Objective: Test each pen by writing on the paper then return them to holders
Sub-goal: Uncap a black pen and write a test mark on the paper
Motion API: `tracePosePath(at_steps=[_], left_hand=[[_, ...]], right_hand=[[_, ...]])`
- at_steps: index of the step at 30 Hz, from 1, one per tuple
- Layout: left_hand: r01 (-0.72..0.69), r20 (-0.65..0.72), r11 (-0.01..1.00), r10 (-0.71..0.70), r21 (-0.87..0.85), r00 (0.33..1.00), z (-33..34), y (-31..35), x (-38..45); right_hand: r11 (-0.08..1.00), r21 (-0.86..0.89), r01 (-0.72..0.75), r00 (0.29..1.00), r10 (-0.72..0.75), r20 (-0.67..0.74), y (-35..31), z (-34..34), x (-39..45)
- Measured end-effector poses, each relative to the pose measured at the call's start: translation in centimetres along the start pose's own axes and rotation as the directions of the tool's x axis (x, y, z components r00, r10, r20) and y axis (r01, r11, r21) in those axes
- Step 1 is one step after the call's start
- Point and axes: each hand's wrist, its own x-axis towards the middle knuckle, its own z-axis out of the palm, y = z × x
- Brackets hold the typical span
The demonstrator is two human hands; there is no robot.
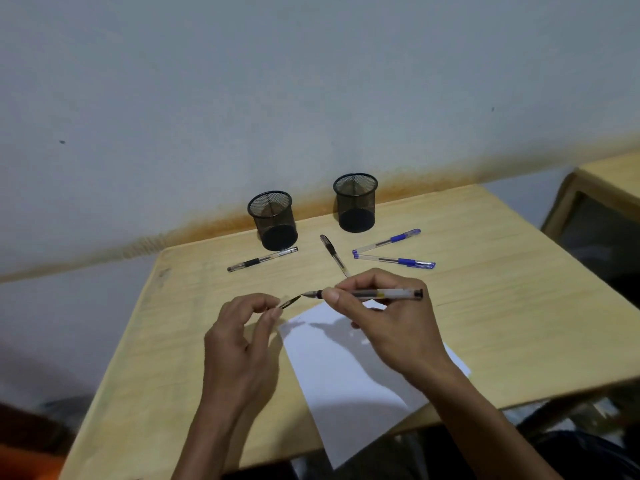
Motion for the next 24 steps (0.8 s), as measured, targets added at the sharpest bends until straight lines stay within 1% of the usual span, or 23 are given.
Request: tracePosePath(at_steps=[1, 3, 8, 11, 14, 17, 20, 22, 24], left_hand=[[-0.048, 0.006, 0.999, 0.048, -0.005, 0.999, -0.1, 0.2, -0.2], [-0.098, 0.018, 0.995, 0.098, -0.033, 0.995, -0.3, 0.2, -0.5], [-0.164, 0.033, 0.986, 0.165, -0.025, 0.986, -0.4, -0.2, -1.2], [-0.196, 0.051, 0.981, 0.196, -0.013, 0.979, -0.6, 0.1, -1.1], [-0.237, 0.035, 0.972, 0.237, -0.002, 0.971, -0.8, 0.9, -0.9], [-0.302, 0.004, 0.953, 0.302, 0.032, 0.953, -1.2, 1.7, -0.5], [-0.352, -0.002, 0.936, 0.352, 0.034, 0.936, -1.4, 2.0, -0.5], [-0.375, 0.012, 0.926, 0.375, 0.043, 0.927, -1.5, 1.8, -0.7], [-0.387, 0.029, 0.918, 0.386, 0.090, 0.922, -1.9, 1.5, -0.7]], right_hand=[[1.000, -0.022, 0.015, 1.000, -0.015, 0.014, -0.3, 0.1, -0.1], [0.999, -0.028, 0.037, 0.999, -0.036, 0.030, -0.4, 0.3, -0.2], [0.995, -0.097, 0.031, 0.996, -0.022, 0.090, -0.3, 0.6, -0.3], [0.995, -0.097, 0.038, 0.992, -0.026, 0.125, -0.6, 0.7, -0.2], [0.999, -0.012, 0.031, 0.991, -0.030, 0.127, -0.8, 0.8, 0.0], [0.997, 0.040, 0.071, 0.991, -0.076, 0.114, -1.1, 1.1, -0.3], [0.992, 0.078, 0.101, 0.984, -0.111, 0.140, -1.3, 1.0, -0.6], [0.993, 0.102, 0.057, 0.986, -0.072, 0.150, -1.1, 0.6, -0.4], [0.979, 0.202, -0.001, 0.998, -0.013, 0.068, -0.5, -0.3, -0.1]])
